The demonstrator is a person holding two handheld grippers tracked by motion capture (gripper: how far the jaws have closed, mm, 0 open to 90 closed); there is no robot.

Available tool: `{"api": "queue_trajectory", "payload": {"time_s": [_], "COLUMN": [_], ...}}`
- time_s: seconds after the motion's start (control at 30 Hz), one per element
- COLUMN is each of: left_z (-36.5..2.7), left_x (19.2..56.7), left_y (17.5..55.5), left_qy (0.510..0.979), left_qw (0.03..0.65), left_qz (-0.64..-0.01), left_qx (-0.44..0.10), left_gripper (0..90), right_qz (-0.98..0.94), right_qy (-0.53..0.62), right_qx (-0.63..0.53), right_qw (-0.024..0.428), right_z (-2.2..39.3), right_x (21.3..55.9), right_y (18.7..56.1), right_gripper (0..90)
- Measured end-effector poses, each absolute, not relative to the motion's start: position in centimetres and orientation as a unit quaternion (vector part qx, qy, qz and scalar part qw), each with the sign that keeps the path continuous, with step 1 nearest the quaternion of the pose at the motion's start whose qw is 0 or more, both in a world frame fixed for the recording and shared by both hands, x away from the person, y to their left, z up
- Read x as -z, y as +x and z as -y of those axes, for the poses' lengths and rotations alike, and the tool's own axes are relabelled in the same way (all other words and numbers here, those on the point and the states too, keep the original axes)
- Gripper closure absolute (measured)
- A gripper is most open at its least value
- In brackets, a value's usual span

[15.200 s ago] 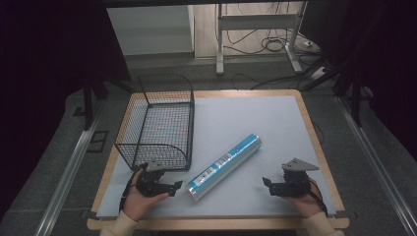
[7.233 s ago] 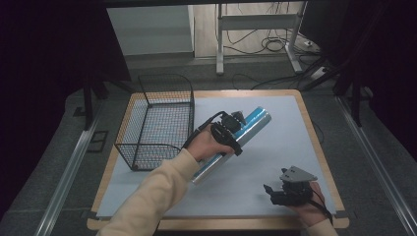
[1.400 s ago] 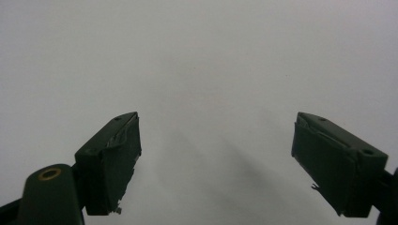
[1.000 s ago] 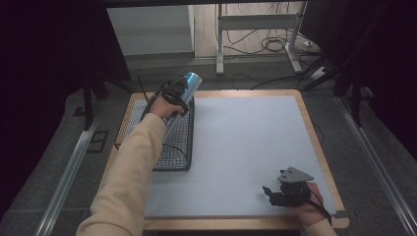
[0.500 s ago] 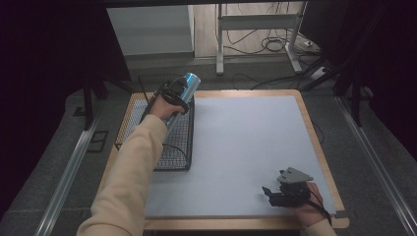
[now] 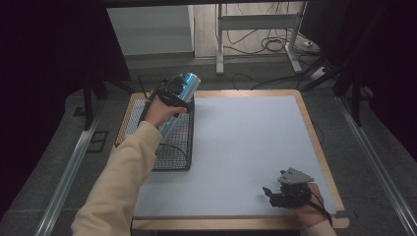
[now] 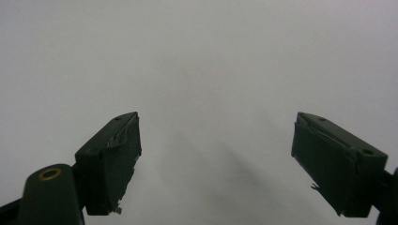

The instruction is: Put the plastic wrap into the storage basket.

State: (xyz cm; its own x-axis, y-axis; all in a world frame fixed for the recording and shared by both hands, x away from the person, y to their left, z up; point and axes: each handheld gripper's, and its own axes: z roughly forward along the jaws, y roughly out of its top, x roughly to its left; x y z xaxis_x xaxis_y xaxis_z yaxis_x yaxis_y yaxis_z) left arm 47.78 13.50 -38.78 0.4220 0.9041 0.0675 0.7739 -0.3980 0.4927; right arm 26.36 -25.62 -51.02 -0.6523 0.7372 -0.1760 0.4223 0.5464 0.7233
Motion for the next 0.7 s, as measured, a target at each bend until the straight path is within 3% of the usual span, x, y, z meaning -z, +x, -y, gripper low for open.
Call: {"api": "queue_trajectory", "payload": {"time_s": [0.43,0.7], "left_z": [-12.9,-12.1], "left_x": [36.6,37.3], "left_y": [42.3,40.3], "left_qy": [0.829,0.838], "left_qw": [0.298,0.312], "left_qz": [-0.454,-0.432], "left_qx": [-0.131,-0.119], "left_gripper": [14.7,15.5], "right_qz": [-0.837,-0.838], "right_qy": [0.352,0.348], "right_qx": [-0.338,-0.341], "right_qw": [0.247,0.247], "right_z": [26.1,25.9], "right_x": [50.7,50.7], "right_y": [26.3,26.6], "right_gripper": [16.3,16.3]}}
